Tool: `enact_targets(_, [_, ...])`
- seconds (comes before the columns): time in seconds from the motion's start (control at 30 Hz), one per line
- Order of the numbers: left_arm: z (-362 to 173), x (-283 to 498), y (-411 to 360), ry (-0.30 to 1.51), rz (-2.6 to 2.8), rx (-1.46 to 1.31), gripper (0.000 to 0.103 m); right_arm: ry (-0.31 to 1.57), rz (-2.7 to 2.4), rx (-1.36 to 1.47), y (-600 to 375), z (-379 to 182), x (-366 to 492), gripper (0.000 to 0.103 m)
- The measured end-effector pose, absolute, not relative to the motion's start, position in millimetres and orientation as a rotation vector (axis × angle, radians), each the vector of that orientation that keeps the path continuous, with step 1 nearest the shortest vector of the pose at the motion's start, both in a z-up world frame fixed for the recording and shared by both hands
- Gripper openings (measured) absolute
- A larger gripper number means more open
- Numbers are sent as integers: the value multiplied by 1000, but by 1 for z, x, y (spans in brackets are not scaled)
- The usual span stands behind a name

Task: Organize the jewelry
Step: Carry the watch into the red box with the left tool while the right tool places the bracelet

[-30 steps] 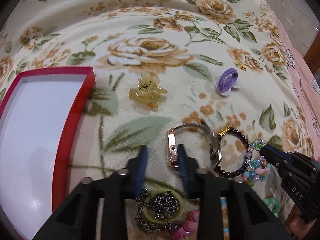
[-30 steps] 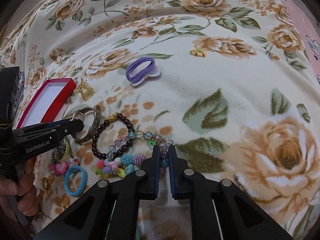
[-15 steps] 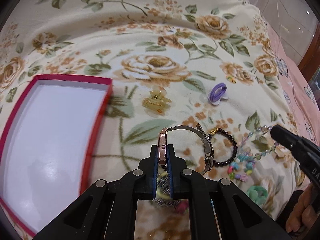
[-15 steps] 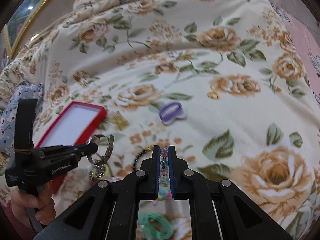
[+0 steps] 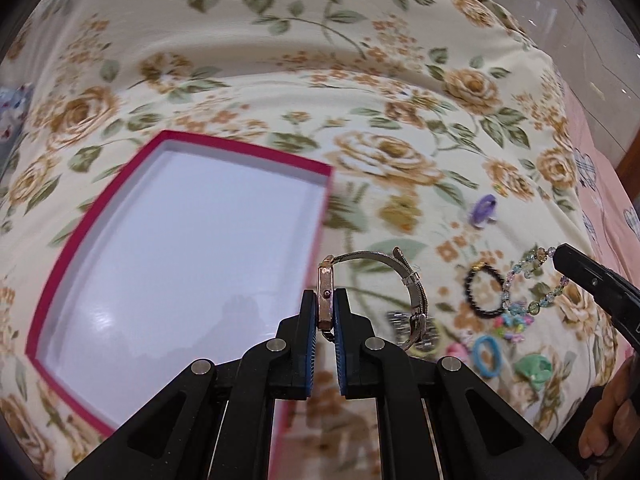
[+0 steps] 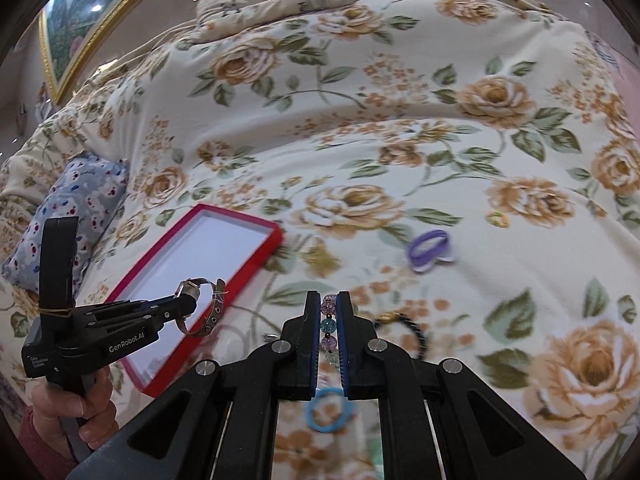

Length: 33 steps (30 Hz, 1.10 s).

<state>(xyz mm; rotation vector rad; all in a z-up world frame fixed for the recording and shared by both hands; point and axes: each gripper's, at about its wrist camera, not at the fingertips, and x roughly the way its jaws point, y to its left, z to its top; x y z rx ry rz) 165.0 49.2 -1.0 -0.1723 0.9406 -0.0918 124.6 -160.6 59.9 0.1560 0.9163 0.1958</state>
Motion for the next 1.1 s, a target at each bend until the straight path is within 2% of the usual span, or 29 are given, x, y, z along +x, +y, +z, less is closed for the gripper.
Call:
enact_targets(0.37, [7, 158, 103, 929, 27, -203, 7, 926, 381, 155, -82, 53, 158, 7])
enact_targets(0.7, [-1, 183, 143, 942, 106, -216, 7, 956, 516, 187, -13, 33, 199, 7])
enact_targets(1.1, [-36, 228, 166, 1002, 153, -231, 7, 1063, 508, 249, -3, -20, 240, 7])
